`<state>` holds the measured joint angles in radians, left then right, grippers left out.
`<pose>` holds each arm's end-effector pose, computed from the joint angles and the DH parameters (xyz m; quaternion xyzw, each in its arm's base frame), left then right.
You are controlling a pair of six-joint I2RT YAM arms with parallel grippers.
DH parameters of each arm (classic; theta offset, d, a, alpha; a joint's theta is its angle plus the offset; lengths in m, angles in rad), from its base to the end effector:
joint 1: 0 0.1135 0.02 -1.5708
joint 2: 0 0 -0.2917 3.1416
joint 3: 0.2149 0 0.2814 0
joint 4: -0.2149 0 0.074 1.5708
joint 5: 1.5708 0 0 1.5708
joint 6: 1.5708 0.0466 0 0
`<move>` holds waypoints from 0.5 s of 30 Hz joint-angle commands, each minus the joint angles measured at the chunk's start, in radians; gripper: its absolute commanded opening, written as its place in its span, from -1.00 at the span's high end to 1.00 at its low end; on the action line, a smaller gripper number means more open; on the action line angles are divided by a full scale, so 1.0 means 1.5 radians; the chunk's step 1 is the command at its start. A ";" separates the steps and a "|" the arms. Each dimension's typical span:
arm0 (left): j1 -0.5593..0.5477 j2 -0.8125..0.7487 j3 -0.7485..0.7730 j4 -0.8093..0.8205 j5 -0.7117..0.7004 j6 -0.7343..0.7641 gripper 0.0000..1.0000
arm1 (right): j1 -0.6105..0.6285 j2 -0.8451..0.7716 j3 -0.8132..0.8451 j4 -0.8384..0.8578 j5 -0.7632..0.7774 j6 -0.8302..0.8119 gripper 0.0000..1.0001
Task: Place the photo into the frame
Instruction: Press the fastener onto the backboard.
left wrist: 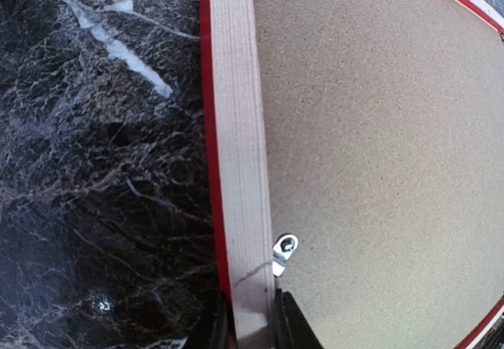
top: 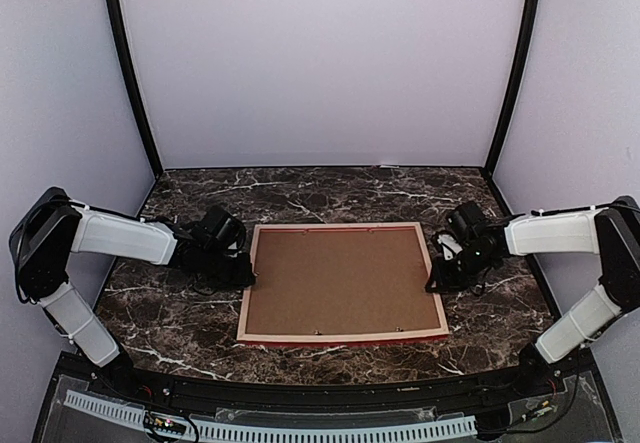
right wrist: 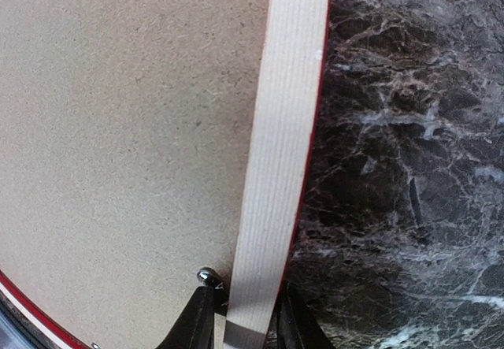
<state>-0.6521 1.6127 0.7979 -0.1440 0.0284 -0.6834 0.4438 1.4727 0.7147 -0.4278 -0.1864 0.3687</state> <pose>0.2645 -0.2036 0.1474 -0.0106 0.9534 -0.1972 0.2281 0.2468 0.1269 0.1473 -0.0545 0.9759 0.1592 0.1389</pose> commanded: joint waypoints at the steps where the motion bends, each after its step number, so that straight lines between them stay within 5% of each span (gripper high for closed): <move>1: -0.006 0.015 -0.005 -0.028 0.011 0.015 0.69 | -0.002 0.022 0.020 0.015 -0.013 -0.027 0.54; 6: -0.007 0.010 -0.004 -0.031 0.005 0.016 0.69 | -0.015 0.020 0.026 0.018 -0.036 -0.034 0.52; 15: -0.007 0.000 -0.002 -0.025 -0.010 0.003 0.31 | -0.021 -0.020 0.009 0.008 -0.043 -0.005 -0.06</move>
<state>-0.6544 1.6142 0.7979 -0.1463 0.0174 -0.6815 0.4160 1.4860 0.7319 -0.4263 -0.2417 0.3363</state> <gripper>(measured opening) 0.313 0.503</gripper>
